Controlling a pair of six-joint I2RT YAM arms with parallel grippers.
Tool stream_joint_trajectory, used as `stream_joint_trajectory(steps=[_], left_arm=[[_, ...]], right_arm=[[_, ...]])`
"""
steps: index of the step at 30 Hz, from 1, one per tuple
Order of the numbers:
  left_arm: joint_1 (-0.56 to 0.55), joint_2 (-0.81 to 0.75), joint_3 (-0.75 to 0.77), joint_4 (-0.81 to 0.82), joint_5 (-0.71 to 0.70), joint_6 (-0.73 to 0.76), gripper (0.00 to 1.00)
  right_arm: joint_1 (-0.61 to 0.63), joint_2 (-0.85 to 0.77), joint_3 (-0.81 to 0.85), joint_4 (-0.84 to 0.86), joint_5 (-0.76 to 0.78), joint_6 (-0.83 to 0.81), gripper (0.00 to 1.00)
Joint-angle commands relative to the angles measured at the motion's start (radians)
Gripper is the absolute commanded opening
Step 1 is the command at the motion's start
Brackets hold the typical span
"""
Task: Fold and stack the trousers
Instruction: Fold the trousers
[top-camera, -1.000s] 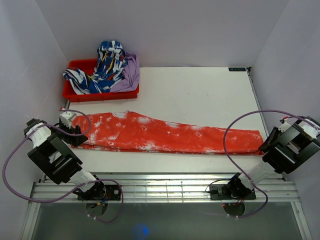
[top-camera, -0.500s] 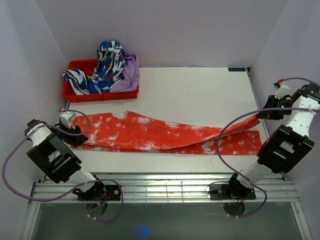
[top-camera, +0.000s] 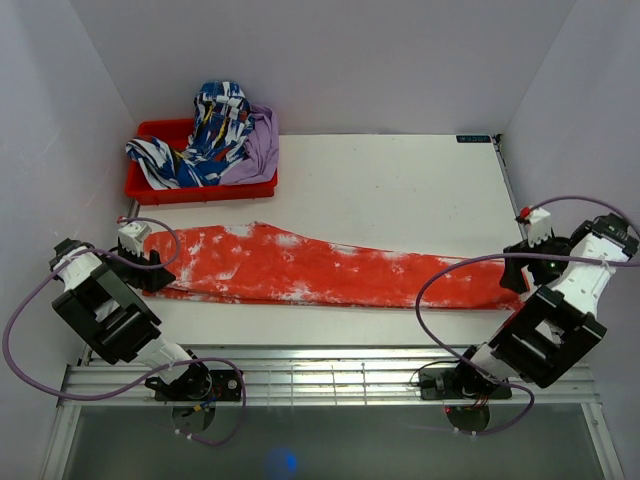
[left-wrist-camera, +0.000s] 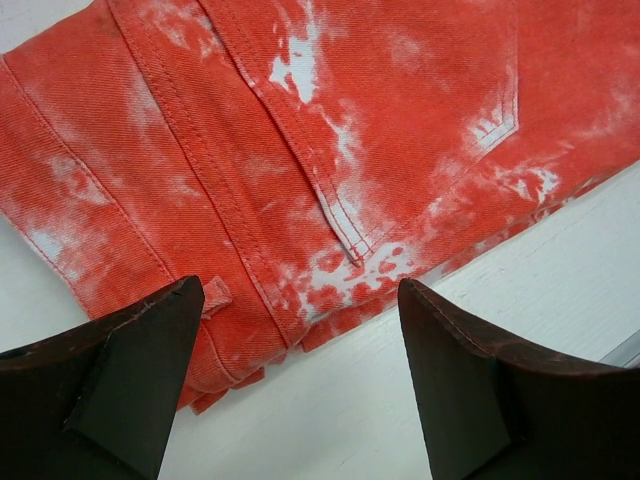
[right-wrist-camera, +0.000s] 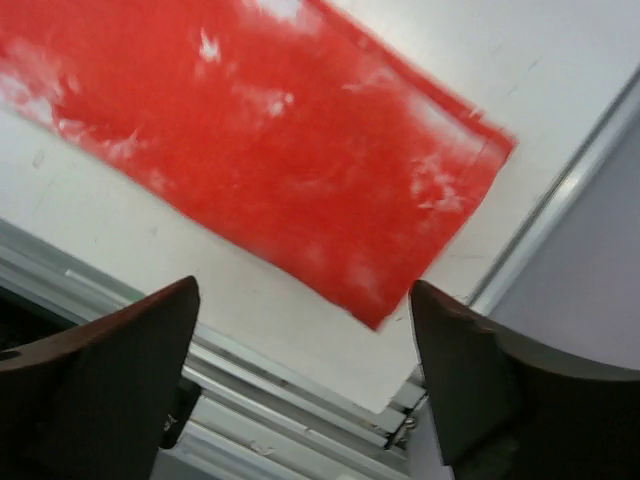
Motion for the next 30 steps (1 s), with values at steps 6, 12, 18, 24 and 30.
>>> stream_joint_trajectory(steps=[6,12,18,24,30], left_arm=[[0.006,-0.011,0.017,-0.005,-0.021,-0.005,0.89],[0.011,-0.003,0.043,-0.024,-0.009,-0.013,0.89],[0.017,0.052,0.097,-0.033,-0.021,-0.111,0.89],[0.049,0.149,0.226,-0.114,-0.001,-0.206,0.89],[0.052,0.169,0.228,-0.075,-0.056,-0.272,0.89]], right_arm=[[-0.165,0.136,-0.012,0.023,0.131,-0.131,0.93],[-0.172,0.284,0.069,-0.037,0.069,0.061,0.85],[-0.133,0.288,-0.032,0.067,0.065,0.133,0.77],[-0.089,0.335,-0.108,0.211,0.121,0.184,0.75],[-0.084,0.438,-0.06,0.256,0.191,0.195,0.59]])
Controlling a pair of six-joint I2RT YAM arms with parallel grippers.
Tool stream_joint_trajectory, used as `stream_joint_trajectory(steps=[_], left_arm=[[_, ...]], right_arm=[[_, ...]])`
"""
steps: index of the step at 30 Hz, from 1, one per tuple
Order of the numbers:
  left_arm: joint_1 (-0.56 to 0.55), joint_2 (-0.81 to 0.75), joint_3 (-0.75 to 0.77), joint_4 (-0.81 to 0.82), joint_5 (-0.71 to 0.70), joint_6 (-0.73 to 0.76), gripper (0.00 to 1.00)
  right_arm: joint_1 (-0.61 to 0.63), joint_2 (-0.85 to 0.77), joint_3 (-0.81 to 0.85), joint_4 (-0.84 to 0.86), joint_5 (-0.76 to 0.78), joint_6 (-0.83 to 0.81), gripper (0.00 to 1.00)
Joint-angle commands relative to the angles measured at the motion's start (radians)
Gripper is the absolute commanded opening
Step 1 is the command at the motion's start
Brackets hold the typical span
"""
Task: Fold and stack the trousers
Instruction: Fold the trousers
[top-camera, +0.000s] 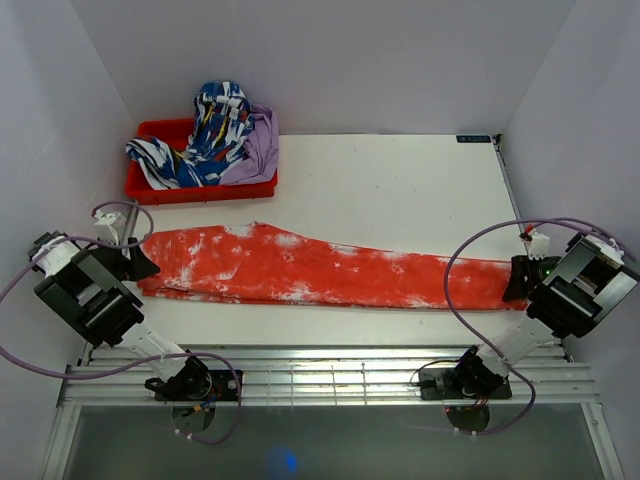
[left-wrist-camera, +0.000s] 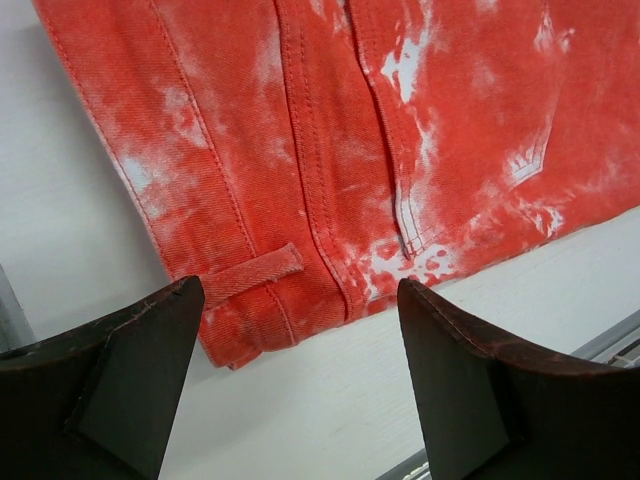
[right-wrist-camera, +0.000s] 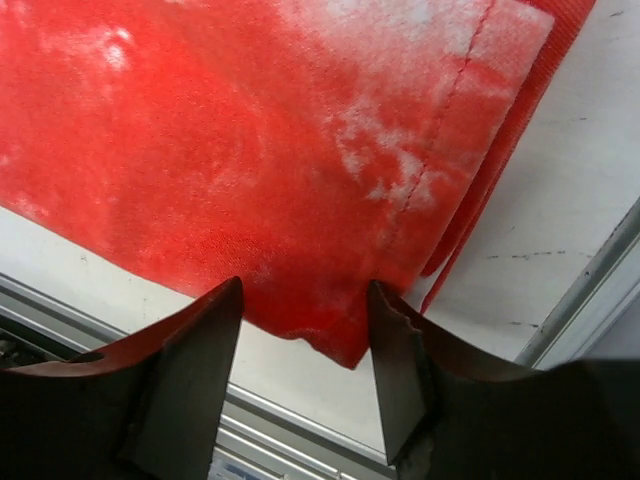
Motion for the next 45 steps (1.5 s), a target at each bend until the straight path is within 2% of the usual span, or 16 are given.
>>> stream_joint_trajectory(steps=[1,5,8,9,11,13,14,15,17,18,21,24,33,41,43,45], left_arm=[[0.002,-0.001,0.015,0.02,-0.029,-0.077,0.89],[0.002,-0.013,-0.037,0.111,-0.124,-0.127,0.87],[-0.003,-0.008,-0.089,0.158,-0.183,-0.135,0.84],[-0.003,-0.005,-0.1,0.175,-0.212,-0.133,0.79],[-0.003,0.005,-0.125,0.187,-0.242,-0.129,0.74],[-0.003,0.006,-0.132,0.192,-0.261,-0.118,0.67],[-0.001,-0.001,-0.137,0.192,-0.258,-0.108,0.67],[-0.001,-0.022,-0.14,0.195,-0.255,-0.106,0.67],[-0.001,-0.048,-0.143,0.192,-0.223,-0.103,0.73],[-0.001,-0.072,-0.143,0.18,-0.206,-0.092,0.74],[-0.001,-0.114,-0.14,0.154,-0.146,-0.077,0.77],[-0.003,-0.126,-0.131,0.129,-0.111,-0.068,0.77],[-0.003,-0.145,-0.1,0.105,-0.083,-0.069,0.78],[-0.003,-0.159,-0.069,0.094,-0.057,-0.081,0.79],[-0.003,-0.165,-0.068,0.092,-0.049,-0.084,0.8],[-0.003,-0.168,-0.066,0.089,-0.043,-0.084,0.8]], right_arm=[[-0.004,0.048,0.053,0.056,0.036,0.025,0.56],[-0.002,0.062,0.075,0.043,0.026,0.039,0.45],[-0.002,0.07,0.075,0.044,0.043,0.036,0.26],[-0.002,0.07,0.075,0.044,0.046,0.036,0.17],[-0.002,0.067,0.088,0.035,0.039,0.037,0.15],[-0.002,0.045,0.11,0.018,0.027,0.036,0.28],[-0.002,0.037,0.121,-0.003,0.017,0.039,0.41],[-0.002,0.024,0.131,-0.016,0.016,0.051,0.62],[-0.009,0.01,0.157,-0.042,0.005,0.057,0.72],[-0.01,-0.004,0.16,-0.052,0.007,0.06,0.83],[-0.021,-0.018,0.165,-0.042,0.036,0.06,0.94],[-0.028,0.019,0.171,-0.011,0.053,0.065,0.94],[-0.024,0.151,0.113,0.036,-0.015,0.135,0.66],[-0.022,0.182,0.012,0.101,-0.01,0.175,0.62],[-0.022,0.18,0.022,0.095,-0.015,0.178,0.4],[-0.025,0.171,0.065,0.046,-0.033,0.167,0.08]])
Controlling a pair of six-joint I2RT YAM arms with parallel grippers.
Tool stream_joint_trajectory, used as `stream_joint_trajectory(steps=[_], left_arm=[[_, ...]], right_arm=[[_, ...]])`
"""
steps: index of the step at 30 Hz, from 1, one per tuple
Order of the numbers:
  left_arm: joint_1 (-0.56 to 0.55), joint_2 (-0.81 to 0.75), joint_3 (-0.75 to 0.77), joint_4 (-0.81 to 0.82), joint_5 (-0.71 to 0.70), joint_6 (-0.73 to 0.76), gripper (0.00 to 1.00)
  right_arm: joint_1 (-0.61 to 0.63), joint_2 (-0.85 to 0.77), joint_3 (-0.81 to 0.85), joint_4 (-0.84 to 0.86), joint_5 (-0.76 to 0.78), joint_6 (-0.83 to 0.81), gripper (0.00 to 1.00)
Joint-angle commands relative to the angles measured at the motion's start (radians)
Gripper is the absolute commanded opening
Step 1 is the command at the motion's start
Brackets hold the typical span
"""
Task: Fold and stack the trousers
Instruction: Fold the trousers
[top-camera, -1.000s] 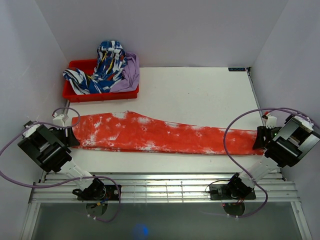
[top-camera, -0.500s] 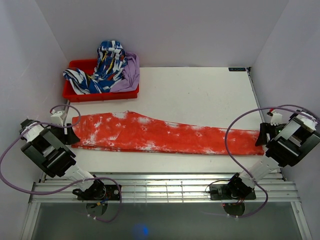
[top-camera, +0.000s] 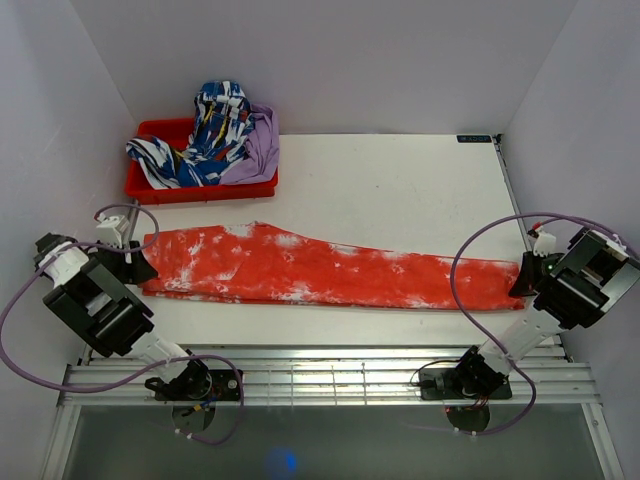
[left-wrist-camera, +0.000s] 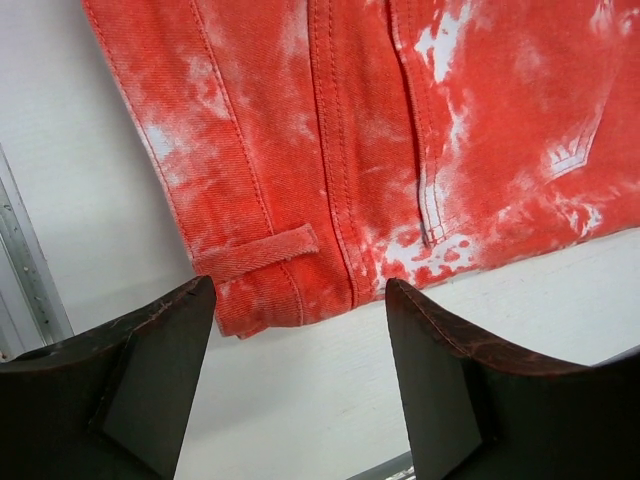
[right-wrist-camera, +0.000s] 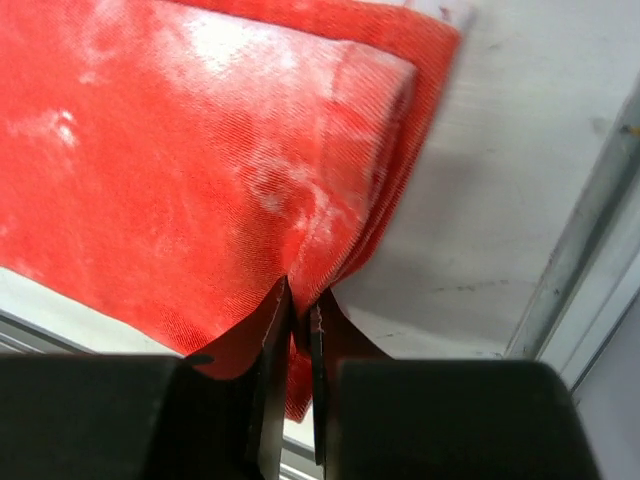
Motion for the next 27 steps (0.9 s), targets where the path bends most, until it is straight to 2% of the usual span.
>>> stream_joint_trajectory(steps=[1,5,6,7,9,14,20,21,27], left_arm=[[0.0,-0.065,0.031,-0.02,0.066,0.002,0.8],[0.0,-0.087,0.037,-0.097,0.117,0.074,0.81],[-0.002,-0.097,0.034,-0.137,0.134,0.127,0.83],[-0.002,-0.126,0.028,-0.174,0.149,0.251,0.84],[-0.014,-0.169,-0.015,-0.195,0.166,0.304,0.86],[-0.058,-0.31,-0.113,-0.194,0.177,0.445,0.88],[-0.183,-0.351,-0.194,-0.147,0.197,0.415,0.91],[-0.221,-0.349,-0.204,-0.114,0.185,0.354,0.9],[-0.295,-0.283,-0.182,0.018,0.122,0.18,0.89]], right_arm=[[-0.03,0.044,0.013,-0.035,-0.054,-0.001,0.08],[-0.042,-0.014,0.154,-0.202,-0.126,-0.067,0.08],[-0.045,-0.031,0.224,-0.239,-0.135,-0.081,0.08],[-0.047,-0.041,0.26,-0.309,-0.15,-0.098,0.08],[-0.048,-0.056,0.353,-0.369,-0.158,-0.135,0.08],[-0.048,-0.126,0.427,-0.402,-0.175,-0.152,0.08],[-0.004,-0.244,0.334,-0.402,-0.381,-0.15,0.08],[0.031,-0.258,0.319,-0.402,-0.411,-0.147,0.08],[0.224,-0.286,0.285,-0.4,-0.566,-0.05,0.08]])
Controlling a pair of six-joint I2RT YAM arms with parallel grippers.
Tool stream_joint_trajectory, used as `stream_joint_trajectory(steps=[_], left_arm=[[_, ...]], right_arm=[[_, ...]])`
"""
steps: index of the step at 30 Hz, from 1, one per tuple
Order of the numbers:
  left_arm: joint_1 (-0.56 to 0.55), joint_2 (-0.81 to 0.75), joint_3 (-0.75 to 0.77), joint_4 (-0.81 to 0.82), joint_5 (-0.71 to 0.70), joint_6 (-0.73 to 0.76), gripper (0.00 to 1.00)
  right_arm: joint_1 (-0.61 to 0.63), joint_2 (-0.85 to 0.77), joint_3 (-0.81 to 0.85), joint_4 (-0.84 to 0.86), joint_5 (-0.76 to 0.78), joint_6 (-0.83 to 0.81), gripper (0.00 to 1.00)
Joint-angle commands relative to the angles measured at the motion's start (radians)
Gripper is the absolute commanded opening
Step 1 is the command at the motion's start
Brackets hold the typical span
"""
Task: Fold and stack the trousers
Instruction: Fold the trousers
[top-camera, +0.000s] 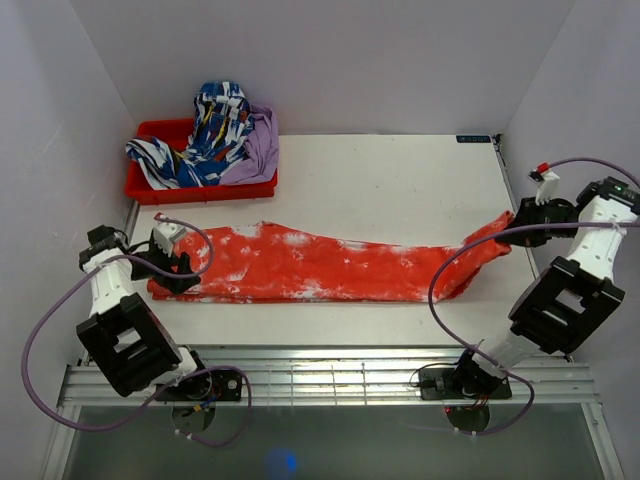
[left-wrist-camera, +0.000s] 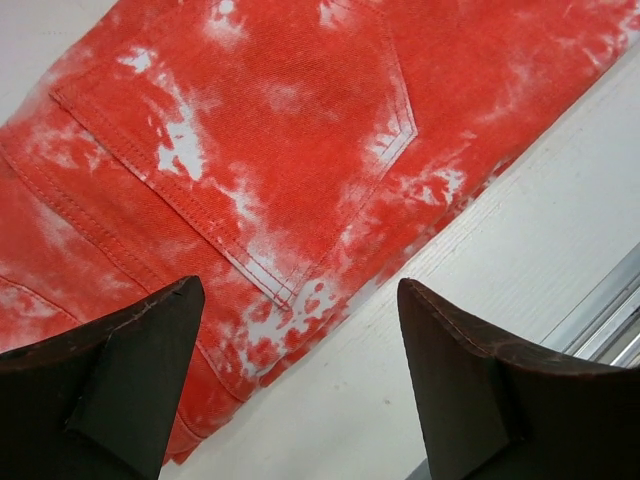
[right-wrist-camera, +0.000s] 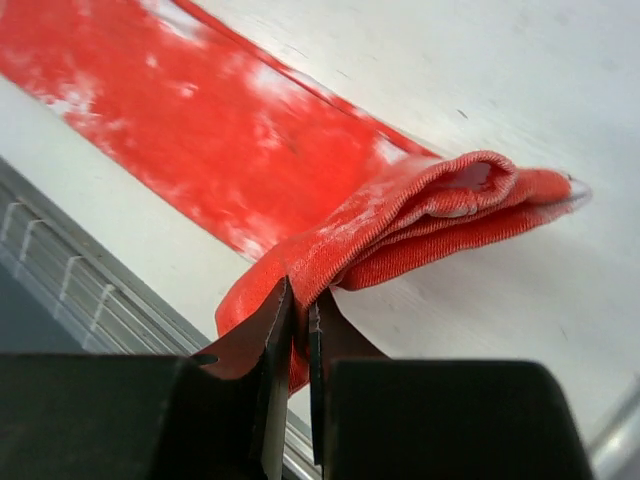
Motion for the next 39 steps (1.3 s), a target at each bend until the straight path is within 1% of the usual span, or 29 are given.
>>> stream_joint_trajectory(steps=[1,3,4,7,8,9,10,11,12,13,14,15,16,17,19,20,21,22,23,25,28,29,32,39], left_arm=[[-0.036,0.054,0.035,0.112,-0.02,-0.175,0.88],[-0.048,0.089,0.052,0.141,-0.048,-0.222,0.86],[-0.048,0.106,0.056,0.141,-0.052,-0.243,0.85],[-0.05,0.155,0.05,0.168,-0.083,-0.277,0.84],[-0.05,0.173,0.047,0.181,-0.091,-0.292,0.84],[-0.05,0.184,0.044,0.188,-0.109,-0.3,0.84],[-0.05,0.193,0.041,0.195,-0.115,-0.308,0.84],[-0.05,0.201,0.039,0.204,-0.121,-0.324,0.84],[-0.05,0.215,0.039,0.207,-0.123,-0.329,0.84],[-0.05,0.22,0.036,0.21,-0.121,-0.334,0.84],[-0.05,0.223,0.035,0.216,-0.121,-0.338,0.84],[-0.05,0.229,0.033,0.221,-0.123,-0.351,0.84],[-0.05,0.23,0.032,0.225,-0.127,-0.357,0.84],[-0.05,0.232,0.024,0.234,-0.133,-0.361,0.84],[-0.05,0.233,0.013,0.244,-0.144,-0.368,0.84],[-0.048,0.233,0.004,0.251,-0.153,-0.369,0.84],[-0.05,0.233,0.0,0.254,-0.155,-0.374,0.84],[-0.05,0.233,-0.002,0.254,-0.158,-0.375,0.84],[-0.05,0.233,-0.002,0.254,-0.161,-0.378,0.84],[-0.05,0.233,0.0,0.254,-0.16,-0.384,0.84],[-0.05,0.235,0.003,0.256,-0.164,-0.392,0.84],[-0.05,0.236,0.0,0.257,-0.166,-0.392,0.84],[-0.05,0.241,-0.007,0.258,-0.167,-0.392,0.84],[-0.05,0.25,-0.02,0.268,-0.18,-0.392,0.84]], right_arm=[[0.11,-0.015,-0.005,0.004,-0.201,0.068,0.08],[0.185,-0.016,0.004,0.013,-0.25,0.125,0.08],[0.208,-0.018,0.004,0.042,-0.29,0.151,0.08],[0.303,-0.041,-0.017,0.108,-0.338,0.257,0.08],[0.331,-0.058,-0.028,0.174,-0.356,0.29,0.08],[0.386,-0.065,-0.04,0.217,-0.358,0.371,0.08],[0.415,-0.075,-0.077,0.27,-0.352,0.422,0.08],[0.446,-0.088,-0.1,0.38,-0.35,0.471,0.08],[0.507,-0.095,-0.12,0.431,-0.346,0.511,0.08],[0.536,-0.096,-0.14,0.488,-0.326,0.595,0.08],[0.569,-0.099,-0.181,0.545,-0.321,0.636,0.08],[0.627,-0.096,-0.197,0.641,-0.314,0.672,0.08],[0.645,-0.09,-0.211,0.685,-0.306,0.744,0.08],[0.714,-0.076,-0.23,0.725,-0.304,0.777,0.08],[0.764,-0.061,-0.247,0.833,-0.292,0.832,0.08],[0.787,-0.044,-0.257,0.872,-0.275,0.887,0.08],[0.826,-0.036,-0.278,0.953,-0.271,0.915,0.08],[0.845,-0.029,-0.289,0.993,-0.263,0.942,0.08],[0.863,-0.01,-0.301,1.034,-0.252,1.01,0.08],[0.915,0.01,-0.329,1.132,-0.238,1.056,0.08],[0.977,0.056,-0.362,1.222,-0.223,1.134,0.08],[0.994,0.078,-0.373,1.29,-0.211,1.156,0.08],[1.073,0.134,-0.399,1.421,-0.198,1.229,0.08],[1.169,0.253,-0.386,1.587,-0.146,1.345,0.08]])
